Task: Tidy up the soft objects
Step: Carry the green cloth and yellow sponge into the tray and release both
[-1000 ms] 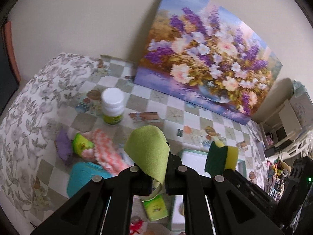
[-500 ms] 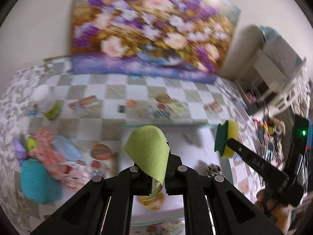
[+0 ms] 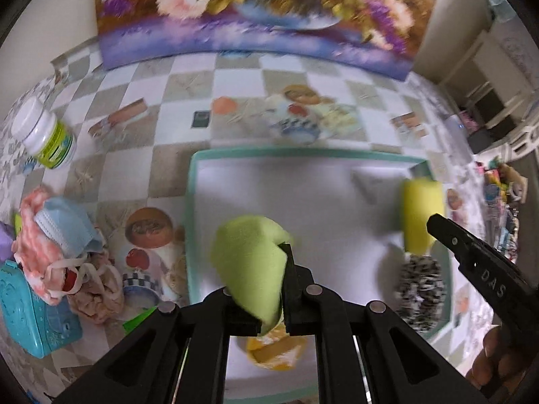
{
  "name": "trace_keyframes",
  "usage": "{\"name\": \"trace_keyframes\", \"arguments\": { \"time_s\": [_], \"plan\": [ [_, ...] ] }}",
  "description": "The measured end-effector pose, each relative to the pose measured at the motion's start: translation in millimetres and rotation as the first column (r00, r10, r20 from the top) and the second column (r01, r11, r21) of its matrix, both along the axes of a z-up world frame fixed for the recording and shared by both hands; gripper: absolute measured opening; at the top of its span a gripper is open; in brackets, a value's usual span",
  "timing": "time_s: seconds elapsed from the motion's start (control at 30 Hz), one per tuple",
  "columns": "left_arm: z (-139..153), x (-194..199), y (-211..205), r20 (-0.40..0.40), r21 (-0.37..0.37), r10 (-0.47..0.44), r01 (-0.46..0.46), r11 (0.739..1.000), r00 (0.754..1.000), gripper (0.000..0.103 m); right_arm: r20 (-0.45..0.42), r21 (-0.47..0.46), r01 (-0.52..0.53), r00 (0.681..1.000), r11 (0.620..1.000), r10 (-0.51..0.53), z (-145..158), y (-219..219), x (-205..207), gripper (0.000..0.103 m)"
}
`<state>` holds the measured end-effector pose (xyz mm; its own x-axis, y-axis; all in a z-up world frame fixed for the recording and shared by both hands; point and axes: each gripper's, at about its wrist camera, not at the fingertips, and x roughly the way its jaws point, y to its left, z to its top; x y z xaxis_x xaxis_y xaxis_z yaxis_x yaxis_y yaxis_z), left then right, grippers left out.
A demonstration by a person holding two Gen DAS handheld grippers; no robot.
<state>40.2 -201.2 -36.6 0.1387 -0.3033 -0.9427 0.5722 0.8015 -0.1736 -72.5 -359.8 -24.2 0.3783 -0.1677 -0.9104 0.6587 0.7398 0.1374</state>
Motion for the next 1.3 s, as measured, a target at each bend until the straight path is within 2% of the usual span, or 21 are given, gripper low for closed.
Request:
{"name": "trace_keyframes", "arguments": {
  "time_s": [0.13, 0.2, 0.27, 0.3, 0.37, 0.43, 0.53, 0.57, 0.6, 0.63, 0.67, 0.7, 0.77, 0.87, 1.03, 1.2, 1.3],
  "plan": [
    [-11.4, 3.8, 2.0, -0.020, 0.016, 0.008, -0.007, 1.000, 1.000, 0.010, -0.046, 0.018, -0.026, 0.999, 0.999, 0.027, -18.1, 7.5, 9.9, 0.023],
    [-15.4, 3.5, 1.4, -0.020, 0.029, 0.006, -0.005, 1.000, 1.000, 0.014, -0.066, 0.019, -0.036, 0.997, 0.999, 0.037, -23.5, 11.4, 13.3, 0.023],
    [-19.0, 3.9, 0.0, -0.018, 0.041, 0.006, -0.005, 0.999, 1.000, 0.028, -0.076, 0.003, -0.048, 0.996, 0.999, 0.048, -23.3, 14.8, 15.5, 0.023],
    [-20.0, 3.8, 0.2, -0.019, 0.043, 0.007, -0.006, 0.999, 1.000, 0.032, -0.077, -0.003, -0.054, 0.996, 0.999, 0.053, -22.1, 16.7, 16.5, 0.024],
    [-20.5, 4.9, 1.4, -0.027, 0.042, 0.013, -0.012, 0.999, 1.000, 0.049, -0.082, -0.007, -0.055, 0.995, 0.998, 0.054, -19.9, 18.5, 17.2, 0.024],
    [-16.3, 6.2, 3.3, -0.027, 0.034, 0.023, -0.023, 0.999, 0.999, 0.058, -0.080, -0.018, -0.053, 0.995, 0.998, 0.051, -14.6, 20.0, 17.7, 0.024],
    [-1.6, 6.9, 7.1, 0.012, 0.009, 0.030, -0.030, 1.000, 0.999, 0.064, -0.067, -0.034, -0.054, 0.996, 0.998, 0.052, -3.6, 22.9, 19.4, 0.026],
    [3.4, 7.2, 8.7, 0.028, 0.001, 0.033, -0.033, 0.999, 0.999, 0.069, -0.061, -0.039, -0.057, 0.997, 0.998, 0.055, -0.2, 24.2, 19.9, 0.030],
    [8.8, 7.6, 10.7, 0.045, -0.008, 0.039, -0.039, 0.999, 0.998, 0.071, -0.056, -0.046, -0.061, 0.997, 0.997, 0.058, 3.8, 26.4, 20.6, 0.039],
    [13.4, 8.2, 12.6, 0.061, -0.018, 0.046, -0.045, 0.999, 0.997, 0.073, -0.052, -0.051, -0.062, 0.997, 0.997, 0.059, 6.3, 27.9, 21.4, 0.047],
    [18.2, 8.8, 15.1, 0.077, -0.029, 0.054, -0.052, 0.998, 0.996, 0.073, -0.047, -0.056, -0.062, 0.997, 0.997, 0.059, 9.1, 29.4, 22.0, 0.065],
    [21.0, 9.9, 16.5, 0.086, -0.036, 0.061, -0.058, 0.998, 0.994, 0.073, -0.039, -0.059, -0.064, 0.997, 0.996, 0.062, 11.9, 31.0, 22.6, 0.071],
    [26.6, 12.3, 20.4, 0.106, -0.053, 0.079, -0.074, 0.996, 0.991, 0.073, -0.029, -0.054, -0.071, 0.997, 0.996, 0.069, 14.2, 33.1, 23.8, 0.072],
    [31.8, 16.8, 25.5, 0.130, -0.072, 0.120, -0.112, 0.991, 0.984, 0.073, -0.024, -0.052, -0.077, 0.997, 0.996, 0.076, 13.8, 35.2, 24.3, 0.081],
    [32.7, 18.1, 32.0, 0.155, -0.067, 0.158, -0.149, 0.987, 0.975, 0.073, -0.024, -0.085, -0.091, 0.996, 0.992, 0.090, 13.5, 38.9, 25.3, 0.082],
    [29.2, 19.8, 37.2, 0.171, -0.065, 0.170, -0.161, 0.985, 0.971, 0.073, 0.015, -0.024, -0.087, 0.996, 0.996, 0.088, 10.7, 37.2, 23.8, 0.086],
    [28.4, 21.6, 41.2, 0.169, -0.070, 0.186, -0.176, 0.982, 0.968, 0.074, 0.012, -0.039, -0.080, 0.997, 0.996, 0.080, 11.4, 37.1, 23.3, 0.088]
  ]
}}
